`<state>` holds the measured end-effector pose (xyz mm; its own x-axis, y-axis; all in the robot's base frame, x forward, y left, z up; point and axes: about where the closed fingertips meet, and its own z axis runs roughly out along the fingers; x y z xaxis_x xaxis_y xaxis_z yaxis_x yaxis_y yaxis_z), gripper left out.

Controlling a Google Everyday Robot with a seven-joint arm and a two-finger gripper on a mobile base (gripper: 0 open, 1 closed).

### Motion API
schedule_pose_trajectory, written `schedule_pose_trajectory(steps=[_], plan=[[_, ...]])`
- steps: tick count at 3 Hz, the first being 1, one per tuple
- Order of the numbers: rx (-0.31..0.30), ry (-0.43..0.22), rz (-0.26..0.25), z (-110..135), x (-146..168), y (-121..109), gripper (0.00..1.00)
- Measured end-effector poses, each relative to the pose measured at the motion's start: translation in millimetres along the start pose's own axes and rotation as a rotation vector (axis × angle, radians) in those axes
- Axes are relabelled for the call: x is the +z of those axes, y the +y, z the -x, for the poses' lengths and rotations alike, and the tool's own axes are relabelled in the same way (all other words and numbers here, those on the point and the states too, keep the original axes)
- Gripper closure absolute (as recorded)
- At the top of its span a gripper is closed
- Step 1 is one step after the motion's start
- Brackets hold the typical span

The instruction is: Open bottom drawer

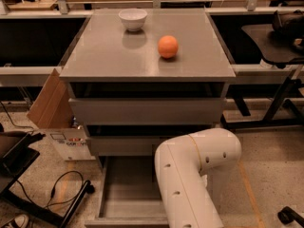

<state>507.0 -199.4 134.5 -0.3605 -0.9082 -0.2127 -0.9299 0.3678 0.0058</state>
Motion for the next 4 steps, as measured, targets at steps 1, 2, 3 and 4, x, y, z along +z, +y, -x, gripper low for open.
schedule_pose_trajectory(steps=[1, 2, 3, 4], plan=[[-0.001, 0.000, 0.002, 0.5, 1.0, 1.0, 0.84], [-0.001, 0.000, 0.004, 0.5, 1.9, 2.1, 0.60], [-0.001, 0.000, 0.006, 0.6, 2.9, 3.1, 0.37], [-0.001, -0.001, 0.008, 0.9, 3.9, 4.2, 0.14]])
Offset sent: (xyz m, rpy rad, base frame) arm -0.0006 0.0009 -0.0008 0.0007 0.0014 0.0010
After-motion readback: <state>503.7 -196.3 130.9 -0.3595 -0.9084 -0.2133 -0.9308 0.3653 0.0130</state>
